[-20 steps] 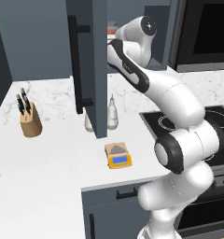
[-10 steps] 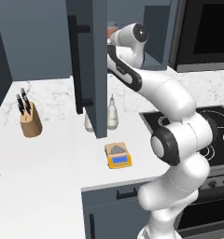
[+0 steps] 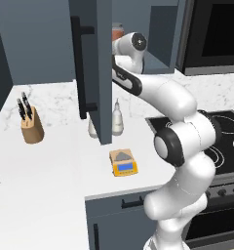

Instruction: Pick the jam and place it on the digital scale for weighing, and close the cabinet.

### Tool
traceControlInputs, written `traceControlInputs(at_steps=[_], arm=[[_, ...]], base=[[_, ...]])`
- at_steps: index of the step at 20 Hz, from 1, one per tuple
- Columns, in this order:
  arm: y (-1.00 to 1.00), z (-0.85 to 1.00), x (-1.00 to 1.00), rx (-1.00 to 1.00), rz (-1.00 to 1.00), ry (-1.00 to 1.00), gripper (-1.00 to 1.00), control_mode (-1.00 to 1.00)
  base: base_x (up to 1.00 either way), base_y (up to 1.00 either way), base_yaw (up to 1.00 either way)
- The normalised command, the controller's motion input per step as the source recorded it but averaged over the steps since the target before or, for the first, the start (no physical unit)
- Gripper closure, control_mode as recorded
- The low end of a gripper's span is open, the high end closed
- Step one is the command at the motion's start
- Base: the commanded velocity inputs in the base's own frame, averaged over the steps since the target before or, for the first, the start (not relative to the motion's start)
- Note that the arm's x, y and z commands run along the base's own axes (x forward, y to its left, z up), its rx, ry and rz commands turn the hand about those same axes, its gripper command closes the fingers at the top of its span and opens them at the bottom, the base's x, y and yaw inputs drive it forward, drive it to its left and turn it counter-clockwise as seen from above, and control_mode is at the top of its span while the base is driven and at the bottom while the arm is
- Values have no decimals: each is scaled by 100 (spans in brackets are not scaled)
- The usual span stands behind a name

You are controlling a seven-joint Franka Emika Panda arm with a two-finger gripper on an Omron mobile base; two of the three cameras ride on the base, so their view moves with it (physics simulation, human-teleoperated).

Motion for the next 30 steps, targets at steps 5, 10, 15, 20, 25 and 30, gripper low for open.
traceControlInputs(at_steps=[5, 10, 15, 20, 25, 30], arm=[[5, -30, 14, 0, 0, 0, 100, -100], [2, -11, 27, 0, 0, 0, 100, -100], [-1, 0, -12, 0, 0, -4, 100, -100], [-15, 0, -91, 0, 0, -16, 100, -100], [-17, 0, -100, 0, 0, -14, 100, -100], [-23, -1, -100, 0, 0, -11, 100, -100]], base=[[0, 0, 0], [0, 0, 0], [0, 0, 0], [0, 0, 0], [0, 0, 0], [0, 0, 0]])
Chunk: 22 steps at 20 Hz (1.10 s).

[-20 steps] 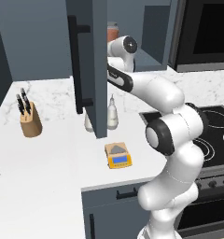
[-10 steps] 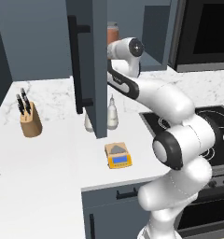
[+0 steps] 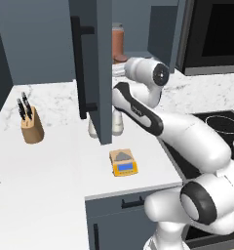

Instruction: Pick the jam and place it on the digital scale for weighing, and close the cabinet.

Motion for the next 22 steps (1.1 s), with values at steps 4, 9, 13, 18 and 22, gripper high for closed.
traceControlInputs(at_steps=[4, 9, 13, 18, 22], arm=[[-36, 0, -100, 0, 0, -9, 100, -100], [-52, 0, -93, 0, 0, 0, 100, -100], [-44, -26, -37, -6, 4, 28, 100, -100], [-29, -59, -8, -14, 18, 30, 100, -100], [-18, -74, 0, -7, 28, 1, 100, -100]], base=[[0, 0, 0], [0, 0, 0], [0, 0, 0], [0, 0, 0], [0, 0, 0]])
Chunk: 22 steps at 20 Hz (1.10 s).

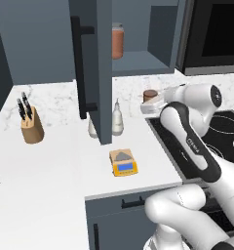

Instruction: Pick the jam and place it on the digital scale for weighing, and close the cabinet.

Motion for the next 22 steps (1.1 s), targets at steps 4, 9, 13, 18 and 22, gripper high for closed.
traceControlInputs(at_steps=[4, 9, 13, 18, 22], arm=[[-15, -79, 0, 0, 32, 0, 100, -100], [-5, -75, 15, 0, 30, 0, 100, -100], [0, -59, 44, 0, 25, 12, 100, -100], [0, -49, 43, 0, 17, 12, 100, -100], [4, -49, 26, 0, 14, 0, 100, -100]], base=[[0, 0, 0], [0, 0, 0], [0, 0, 0], [0, 0, 0], [0, 0, 0]])
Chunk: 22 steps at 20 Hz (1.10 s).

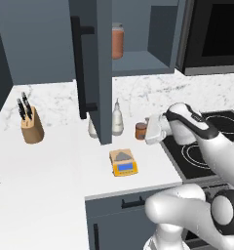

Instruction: Pick the jam and place it on the digital scale for weighing, and close the cabinet.

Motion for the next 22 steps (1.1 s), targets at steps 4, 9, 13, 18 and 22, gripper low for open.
traceControlInputs(at_steps=[4, 9, 13, 18, 22], arm=[[17, -50, 23, 0, 13, -1, 100, -100], [18, -41, 21, 0, 12, 0, 100, -100], [19, -31, 16, 0, 8, 0, 100, -100], [28, -35, 0, 0, 4, 1, 100, -100], [15, -30, 0, 0, 6, 1, 100, -100]], base=[[0, 0, 0], [0, 0, 0], [0, 0, 0], [0, 0, 0], [0, 0, 0]])
